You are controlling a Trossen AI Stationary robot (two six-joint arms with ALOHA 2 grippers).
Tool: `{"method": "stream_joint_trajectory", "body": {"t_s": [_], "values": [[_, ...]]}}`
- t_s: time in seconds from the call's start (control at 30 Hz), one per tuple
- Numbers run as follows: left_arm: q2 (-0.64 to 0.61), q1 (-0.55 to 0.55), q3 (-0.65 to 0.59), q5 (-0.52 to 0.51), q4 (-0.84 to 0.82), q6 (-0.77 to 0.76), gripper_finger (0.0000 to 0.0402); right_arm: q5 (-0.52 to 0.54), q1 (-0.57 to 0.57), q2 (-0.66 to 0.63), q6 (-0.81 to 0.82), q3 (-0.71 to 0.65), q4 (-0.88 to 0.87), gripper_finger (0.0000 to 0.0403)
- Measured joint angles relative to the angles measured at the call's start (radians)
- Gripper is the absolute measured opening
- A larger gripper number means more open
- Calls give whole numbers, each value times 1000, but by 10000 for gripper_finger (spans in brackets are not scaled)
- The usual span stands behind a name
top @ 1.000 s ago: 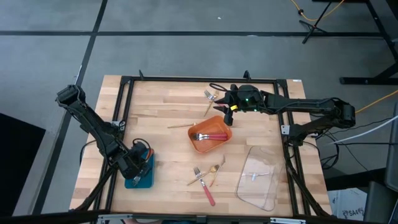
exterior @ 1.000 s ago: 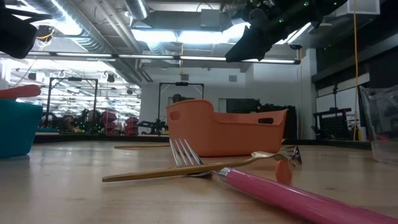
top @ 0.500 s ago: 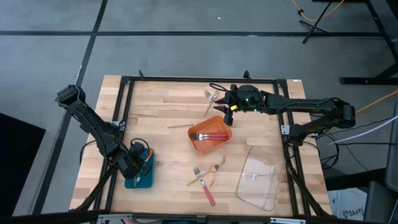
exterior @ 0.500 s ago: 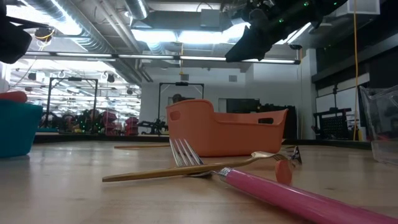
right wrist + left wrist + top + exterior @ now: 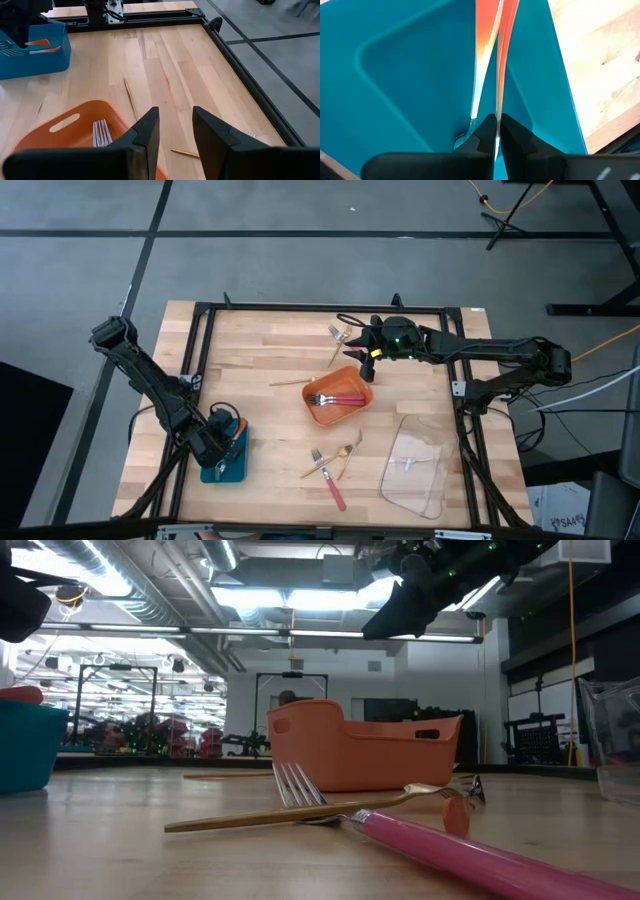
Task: Sort silverware by color (type)
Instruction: Put the orange fork into the blue bin
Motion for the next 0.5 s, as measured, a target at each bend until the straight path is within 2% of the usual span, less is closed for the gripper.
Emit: {"method": "stream_joint_trajectory", "body": {"t_s": [0.37, 0.5], "values": [[0, 0, 0, -1, -7, 0, 17, 0, 0, 0, 0, 0, 0, 108], [0, 0, 0, -37, -9, 0, 17, 0, 0, 0, 0, 0, 0, 108]]}}
